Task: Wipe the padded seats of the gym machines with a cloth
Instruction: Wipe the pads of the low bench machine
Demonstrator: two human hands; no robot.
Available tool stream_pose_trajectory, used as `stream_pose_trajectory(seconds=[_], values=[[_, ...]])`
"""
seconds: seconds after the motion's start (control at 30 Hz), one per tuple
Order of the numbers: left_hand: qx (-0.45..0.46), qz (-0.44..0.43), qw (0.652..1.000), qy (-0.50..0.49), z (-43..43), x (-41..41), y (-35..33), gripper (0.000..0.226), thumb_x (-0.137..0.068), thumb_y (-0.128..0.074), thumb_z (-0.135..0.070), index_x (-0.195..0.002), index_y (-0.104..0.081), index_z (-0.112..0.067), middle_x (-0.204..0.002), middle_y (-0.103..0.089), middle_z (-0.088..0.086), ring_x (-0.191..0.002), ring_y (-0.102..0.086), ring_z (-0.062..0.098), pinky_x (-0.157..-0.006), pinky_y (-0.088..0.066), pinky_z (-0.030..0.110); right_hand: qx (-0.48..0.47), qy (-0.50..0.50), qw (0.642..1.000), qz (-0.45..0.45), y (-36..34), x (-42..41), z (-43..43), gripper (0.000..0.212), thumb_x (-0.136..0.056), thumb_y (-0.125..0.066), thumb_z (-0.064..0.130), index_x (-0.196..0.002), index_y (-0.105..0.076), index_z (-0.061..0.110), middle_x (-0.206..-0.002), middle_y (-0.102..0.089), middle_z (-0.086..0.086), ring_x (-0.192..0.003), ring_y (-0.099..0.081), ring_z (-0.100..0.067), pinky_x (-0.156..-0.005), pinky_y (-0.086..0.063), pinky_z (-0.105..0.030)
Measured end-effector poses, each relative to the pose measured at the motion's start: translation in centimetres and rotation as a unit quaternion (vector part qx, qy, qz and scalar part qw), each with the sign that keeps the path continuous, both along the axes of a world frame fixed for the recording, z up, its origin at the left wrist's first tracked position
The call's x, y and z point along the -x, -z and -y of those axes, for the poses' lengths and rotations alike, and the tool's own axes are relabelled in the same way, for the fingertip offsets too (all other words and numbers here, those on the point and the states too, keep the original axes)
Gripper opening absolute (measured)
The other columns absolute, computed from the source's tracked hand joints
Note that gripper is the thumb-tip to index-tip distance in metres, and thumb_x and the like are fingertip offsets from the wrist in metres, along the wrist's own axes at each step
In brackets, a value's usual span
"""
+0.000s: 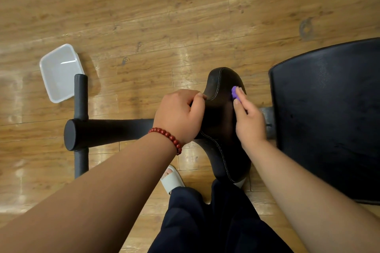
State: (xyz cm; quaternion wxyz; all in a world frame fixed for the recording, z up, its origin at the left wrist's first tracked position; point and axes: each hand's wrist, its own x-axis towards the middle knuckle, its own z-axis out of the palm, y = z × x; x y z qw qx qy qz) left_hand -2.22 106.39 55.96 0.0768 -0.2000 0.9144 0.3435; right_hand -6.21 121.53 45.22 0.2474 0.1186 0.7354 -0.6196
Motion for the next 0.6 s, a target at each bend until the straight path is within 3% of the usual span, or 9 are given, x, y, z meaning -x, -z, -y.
stream_pose_trajectory(seconds=[0.07, 0.2, 0.27, 0.37, 0.5, 0.6], values=[[0.000, 0.002, 1.000, -0.001, 0.0, 0.0, 0.0, 0.074, -0.080, -0.014, -0.051, -0.086, -0.068, -0.001, -0.080, -0.067, 0.012, -0.076, -0.059, 0.018, -0.070, -0.047, 0.040, -0.017, -0.032, 0.999, -0.017, 0.2, 0.1, -0.5, 0.037, -0.102, -0.047, 0.023, -0.137, -0.050, 0.033, -0.138, -0.047, 0.023, -0.128, -0.040, 0.007, -0.105, -0.032, -0.010], [-0.001, 0.002, 1.000, -0.003, -0.1, 0.0, -0.2, 0.069, -0.083, -0.017, -0.049, -0.086, -0.071, -0.006, -0.081, -0.068, 0.006, -0.078, -0.058, 0.013, -0.069, -0.046, 0.033, -0.073, 0.025, 0.995, 0.068, 2.6, 2.7, -0.7, 0.035, -0.101, -0.046, 0.031, -0.135, -0.054, 0.037, -0.138, -0.054, 0.011, -0.128, -0.048, -0.012, -0.110, -0.040, -0.035], [-0.002, 0.007, 1.000, -0.005, -0.1, -0.1, -0.2, 0.059, -0.089, -0.022, -0.042, -0.090, -0.073, -0.012, -0.082, -0.067, -0.001, -0.079, -0.058, 0.008, -0.069, -0.047, 0.025, -0.079, 0.061, 0.990, 0.101, 3.1, 3.2, -0.5, 0.034, -0.101, -0.047, 0.033, -0.133, -0.055, 0.039, -0.135, -0.056, 0.009, -0.125, -0.051, -0.017, -0.106, -0.044, -0.039], [0.000, 0.006, 1.000, -0.004, -0.1, -0.1, -0.2, 0.060, -0.089, -0.022, -0.042, -0.090, -0.073, -0.011, -0.081, -0.067, 0.000, -0.078, -0.057, 0.008, -0.069, -0.048, 0.026, -0.051, 0.058, 0.993, 0.089, 1.8, 1.7, -0.4, 0.035, -0.101, -0.047, 0.030, -0.135, -0.053, 0.037, -0.138, -0.053, 0.011, -0.126, -0.048, -0.011, -0.103, -0.041, -0.025], [-0.001, 0.002, 1.000, -0.004, 0.0, -0.2, -0.2, 0.064, -0.087, -0.020, -0.046, -0.087, -0.071, -0.007, -0.081, -0.068, 0.008, -0.079, -0.056, 0.012, -0.068, -0.046, 0.028, -0.021, -0.010, 1.000, -0.002, -0.3, -2.2, -1.3, 0.038, -0.102, -0.046, 0.021, -0.140, -0.048, 0.029, -0.135, -0.044, 0.025, -0.127, -0.038, 0.010, -0.098, -0.029, 0.000], [-0.005, 0.003, 1.000, -0.005, -0.2, 0.0, -0.3, 0.072, -0.083, -0.016, -0.051, -0.086, -0.069, -0.003, -0.082, -0.068, 0.011, -0.079, -0.056, 0.015, -0.070, -0.046, 0.032, -0.059, -0.019, 0.998, 0.004, 0.8, -1.0, -1.5, 0.038, -0.103, -0.044, 0.025, -0.140, -0.048, 0.031, -0.141, -0.047, 0.018, -0.132, -0.040, 0.000, -0.104, -0.031, -0.010]])
